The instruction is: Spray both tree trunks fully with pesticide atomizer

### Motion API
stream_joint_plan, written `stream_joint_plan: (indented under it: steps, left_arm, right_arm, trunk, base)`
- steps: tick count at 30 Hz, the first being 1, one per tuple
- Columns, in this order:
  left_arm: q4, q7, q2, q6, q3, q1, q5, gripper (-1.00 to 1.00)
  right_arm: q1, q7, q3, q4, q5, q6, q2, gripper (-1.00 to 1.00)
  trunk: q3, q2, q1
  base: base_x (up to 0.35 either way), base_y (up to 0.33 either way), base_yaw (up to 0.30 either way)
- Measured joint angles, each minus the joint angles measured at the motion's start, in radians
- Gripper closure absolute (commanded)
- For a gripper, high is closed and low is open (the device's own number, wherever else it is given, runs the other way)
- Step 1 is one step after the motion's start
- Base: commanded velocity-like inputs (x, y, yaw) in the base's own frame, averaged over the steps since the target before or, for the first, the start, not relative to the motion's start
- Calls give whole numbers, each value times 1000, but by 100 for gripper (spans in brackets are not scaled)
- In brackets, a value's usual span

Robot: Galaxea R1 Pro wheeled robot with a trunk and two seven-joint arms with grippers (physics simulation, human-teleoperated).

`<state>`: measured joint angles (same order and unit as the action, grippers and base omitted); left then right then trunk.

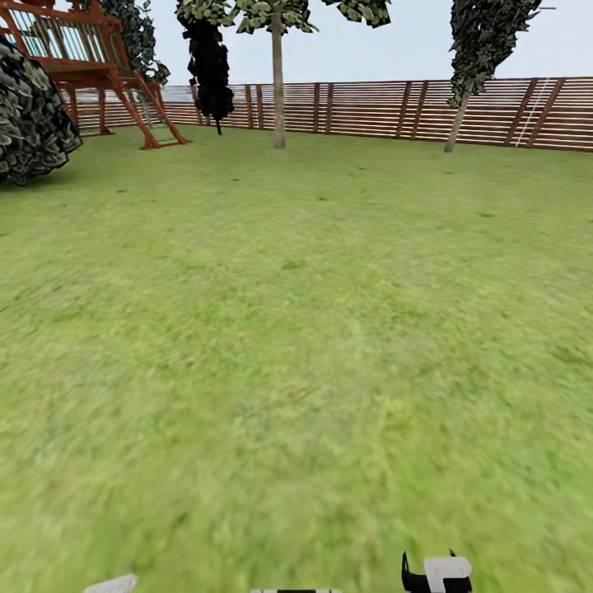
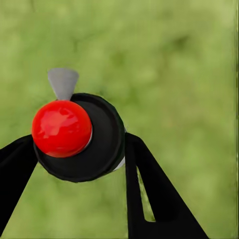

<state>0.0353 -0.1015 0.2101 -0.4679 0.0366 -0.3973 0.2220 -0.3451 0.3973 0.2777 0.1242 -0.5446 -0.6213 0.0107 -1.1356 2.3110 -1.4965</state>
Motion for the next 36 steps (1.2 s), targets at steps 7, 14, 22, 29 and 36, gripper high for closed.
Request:
stream_joint_plan:
  steps: [7,14,22,29,36]
  left_arm:
    - [0,0,0,0,0,0,0,100]
    - [0,1,0,0,0,0,0,100]
    - [0,1,0,0,0,0,0,100]
    - [0,0,0,0,0,0,1,100]
    - [0,0,0,0,0,0,0,100]
  right_arm:
    - [0,0,0,0,0,0,0,-100]
    - [0,0,0,0,0,0,0,-100]
    - [0,0,0,0,0,0,0,-100]
    - [0,0,0,0,0,0,-3,-100]
    - [0,0,0,0,-1,-1,-6,-100]
  trunk:
    - [0,0,0]
    - [0,0,0]
    - [0,0,0]
    - [0,0,0]
    - [0,0,0]
  base:
    - [337,-77,0]
    - [338,-67,0]
    - [340,-2,185]
    - [340,0,103]
    - [340,0,1]
